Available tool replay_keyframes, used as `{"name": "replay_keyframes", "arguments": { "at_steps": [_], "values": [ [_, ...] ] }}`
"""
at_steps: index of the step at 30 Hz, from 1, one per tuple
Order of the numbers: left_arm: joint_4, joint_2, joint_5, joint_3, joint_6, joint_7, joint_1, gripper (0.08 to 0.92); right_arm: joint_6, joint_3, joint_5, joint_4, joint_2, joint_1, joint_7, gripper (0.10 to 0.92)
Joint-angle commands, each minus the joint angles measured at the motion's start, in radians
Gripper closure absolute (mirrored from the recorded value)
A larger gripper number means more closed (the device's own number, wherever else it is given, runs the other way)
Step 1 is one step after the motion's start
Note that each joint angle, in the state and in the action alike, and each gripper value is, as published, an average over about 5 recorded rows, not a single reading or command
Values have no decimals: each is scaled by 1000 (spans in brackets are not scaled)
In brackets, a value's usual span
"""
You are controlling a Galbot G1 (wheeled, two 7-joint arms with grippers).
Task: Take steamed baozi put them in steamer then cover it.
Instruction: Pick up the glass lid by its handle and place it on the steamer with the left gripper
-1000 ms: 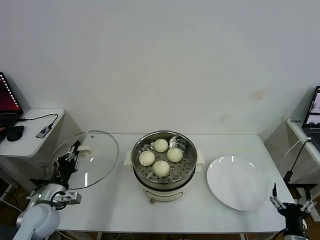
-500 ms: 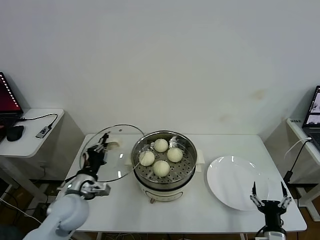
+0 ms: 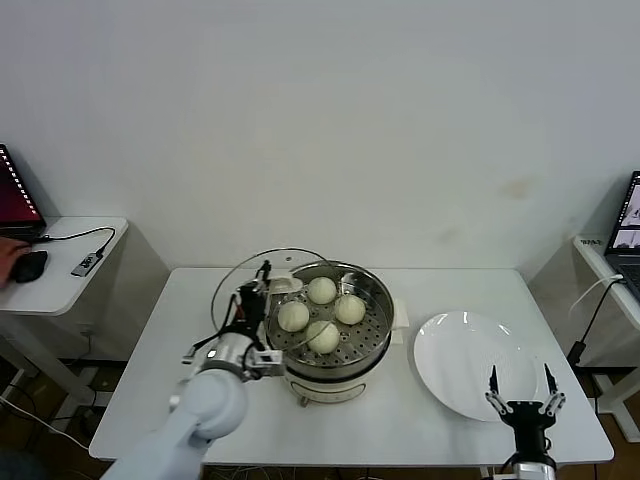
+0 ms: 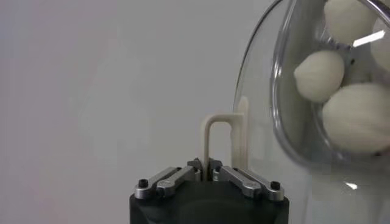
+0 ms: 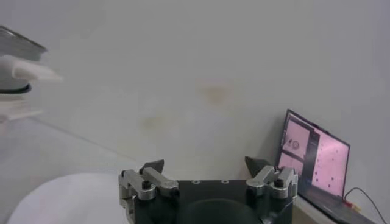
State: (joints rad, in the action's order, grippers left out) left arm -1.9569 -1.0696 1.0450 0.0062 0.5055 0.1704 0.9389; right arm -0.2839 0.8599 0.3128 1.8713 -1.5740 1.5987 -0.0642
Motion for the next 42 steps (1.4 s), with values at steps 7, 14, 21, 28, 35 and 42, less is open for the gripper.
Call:
{"name": "replay_keyframes", "arguments": {
  "at_steps": [7,14,21,28,35,42],
  "values": [
    [90,-168,227,153,34,87,-91,862,-8,-15,22,-17,-3,-4,-8,203],
    [113,-213,241,176,34,92,-93,862,-10,-14,21,-23,-2,-6,-9,203],
    [118,-223,248,184,32,94,-84,862,-12,-13,19,-29,-1,-6,-9,203],
    [127,-221,255,176,26,92,-73,862,-12,-15,13,-31,2,-6,-9,203],
    [135,-220,255,170,22,88,-69,862,-13,-17,10,-33,3,-5,-9,203],
    [147,-228,252,170,22,86,-71,862,-14,-18,10,-33,2,-3,-9,203]
  ]
}}
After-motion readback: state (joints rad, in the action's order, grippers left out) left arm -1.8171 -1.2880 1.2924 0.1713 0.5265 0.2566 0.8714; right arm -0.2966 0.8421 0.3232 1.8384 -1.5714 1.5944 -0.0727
